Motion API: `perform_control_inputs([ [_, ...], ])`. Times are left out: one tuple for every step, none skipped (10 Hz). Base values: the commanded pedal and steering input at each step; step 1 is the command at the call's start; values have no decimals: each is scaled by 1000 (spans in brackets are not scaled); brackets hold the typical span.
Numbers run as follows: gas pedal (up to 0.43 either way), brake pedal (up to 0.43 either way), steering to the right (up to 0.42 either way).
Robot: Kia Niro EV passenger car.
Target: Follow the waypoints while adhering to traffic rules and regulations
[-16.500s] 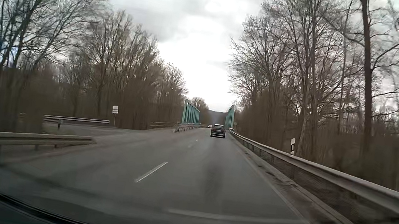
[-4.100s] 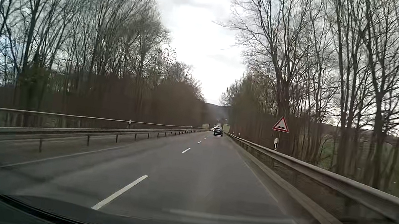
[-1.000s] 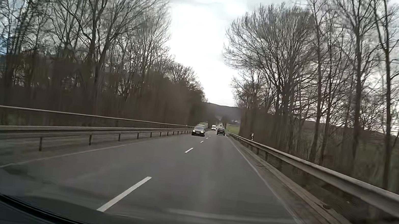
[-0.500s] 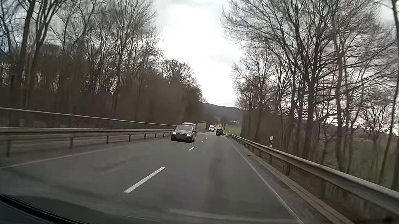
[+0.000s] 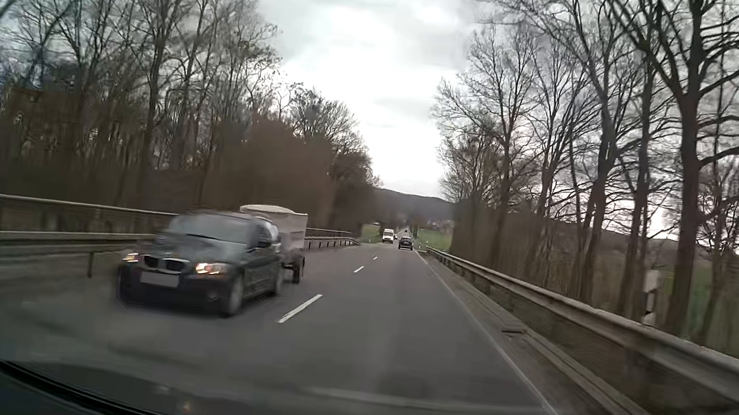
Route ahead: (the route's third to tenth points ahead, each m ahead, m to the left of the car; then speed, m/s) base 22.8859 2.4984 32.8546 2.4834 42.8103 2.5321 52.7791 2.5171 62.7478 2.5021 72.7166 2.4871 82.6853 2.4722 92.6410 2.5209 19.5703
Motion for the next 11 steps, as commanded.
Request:
perform_control_inputs([
  [177, 0, 4],
  [177, 0, 3],
  [177, 0, 3],
  [177, 0, 3],
  [177, 0, 3],
  [177, 0, 1],
  [177, 0, 1],
  [177, 0, 1],
  [177, 0, 1],
  [177, 0, 1],
  [177, 0, 3],
])
